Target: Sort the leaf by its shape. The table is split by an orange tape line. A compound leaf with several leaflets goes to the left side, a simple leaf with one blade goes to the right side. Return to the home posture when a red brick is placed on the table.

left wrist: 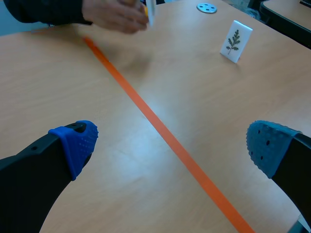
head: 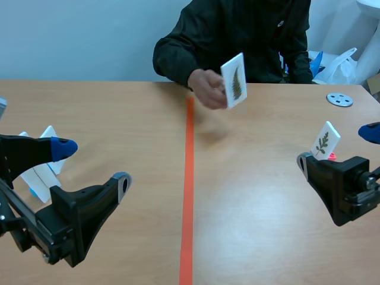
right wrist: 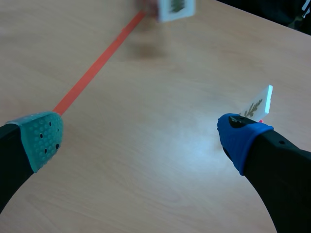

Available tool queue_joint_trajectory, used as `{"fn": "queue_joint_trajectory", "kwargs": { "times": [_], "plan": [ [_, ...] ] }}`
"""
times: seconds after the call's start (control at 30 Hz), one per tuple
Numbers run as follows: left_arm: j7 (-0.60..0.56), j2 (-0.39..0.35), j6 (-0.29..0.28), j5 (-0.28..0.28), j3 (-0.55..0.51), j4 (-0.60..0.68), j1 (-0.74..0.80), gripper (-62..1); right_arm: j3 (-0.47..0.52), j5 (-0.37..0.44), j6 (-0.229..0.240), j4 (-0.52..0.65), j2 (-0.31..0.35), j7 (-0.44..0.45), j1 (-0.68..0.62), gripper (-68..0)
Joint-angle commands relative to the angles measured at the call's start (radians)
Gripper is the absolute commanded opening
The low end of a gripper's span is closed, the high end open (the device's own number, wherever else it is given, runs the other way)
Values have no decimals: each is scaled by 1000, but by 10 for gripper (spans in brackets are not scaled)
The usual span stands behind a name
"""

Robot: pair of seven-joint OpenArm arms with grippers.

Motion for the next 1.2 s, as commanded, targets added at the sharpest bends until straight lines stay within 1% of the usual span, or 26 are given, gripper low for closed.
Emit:
{"fn": "queue_joint_trajectory", "kwargs": {
  "times": [0.0, 0.23, 1.17],
  "plan": [
    [-11, 0, 16, -10, -6, 5, 2, 14, 12, 11, 1, 0, 0, 14, 11, 4],
    [2, 13, 22, -10, -5, 5, 2, 14, 12, 11, 1, 0, 0, 14, 11, 4],
    [6, 10, 22, -9, -5, 5, 2, 14, 12, 10, 0, 0, 0, 14, 11, 4]
  ]
}}
